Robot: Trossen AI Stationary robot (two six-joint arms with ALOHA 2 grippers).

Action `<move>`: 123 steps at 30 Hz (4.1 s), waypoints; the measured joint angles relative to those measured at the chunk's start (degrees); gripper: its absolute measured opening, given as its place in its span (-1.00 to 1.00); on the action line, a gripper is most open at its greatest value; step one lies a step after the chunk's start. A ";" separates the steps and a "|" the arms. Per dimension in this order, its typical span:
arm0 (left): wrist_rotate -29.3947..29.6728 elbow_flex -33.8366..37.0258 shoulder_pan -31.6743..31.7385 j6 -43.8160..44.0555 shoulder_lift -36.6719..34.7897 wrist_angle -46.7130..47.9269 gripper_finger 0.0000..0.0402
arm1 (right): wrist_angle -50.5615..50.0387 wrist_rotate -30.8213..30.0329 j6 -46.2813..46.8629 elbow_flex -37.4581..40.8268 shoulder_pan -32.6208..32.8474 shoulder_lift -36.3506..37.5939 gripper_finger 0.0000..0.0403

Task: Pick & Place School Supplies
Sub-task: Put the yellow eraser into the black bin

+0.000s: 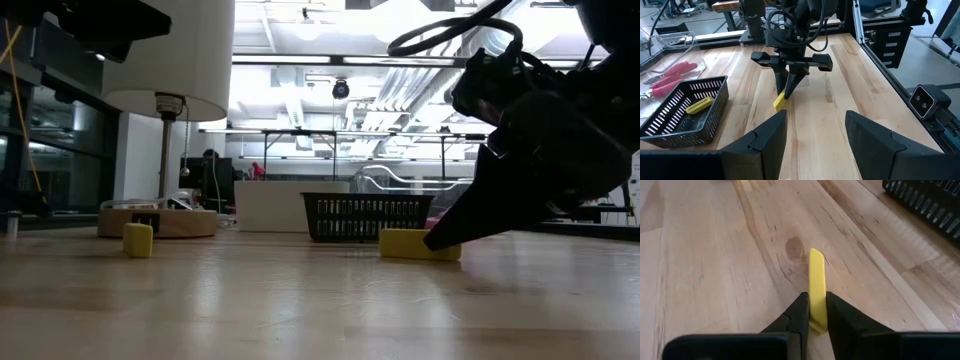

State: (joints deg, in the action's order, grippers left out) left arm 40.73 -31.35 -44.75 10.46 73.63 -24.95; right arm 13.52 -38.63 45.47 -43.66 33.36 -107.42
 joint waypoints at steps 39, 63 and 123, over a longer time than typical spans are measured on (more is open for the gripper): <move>-0.01 0.00 0.00 0.00 0.00 -0.63 -0.04 | 1.33 12.17 -21.33 -0.02 -26.86 10.70 -0.83; -0.02 0.00 0.00 0.00 0.00 -0.83 -0.04 | 2.95 18.13 -23.44 -0.02 -30.48 10.58 -0.43; -0.02 0.00 0.00 0.00 0.00 -1.29 -0.04 | 23.13 12.92 -27.53 -23.98 -11.61 -14.17 -0.48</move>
State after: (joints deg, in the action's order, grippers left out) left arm 40.71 -31.35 -44.75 10.46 73.63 -26.24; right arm 36.65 -25.71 17.94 -67.64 21.76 -121.59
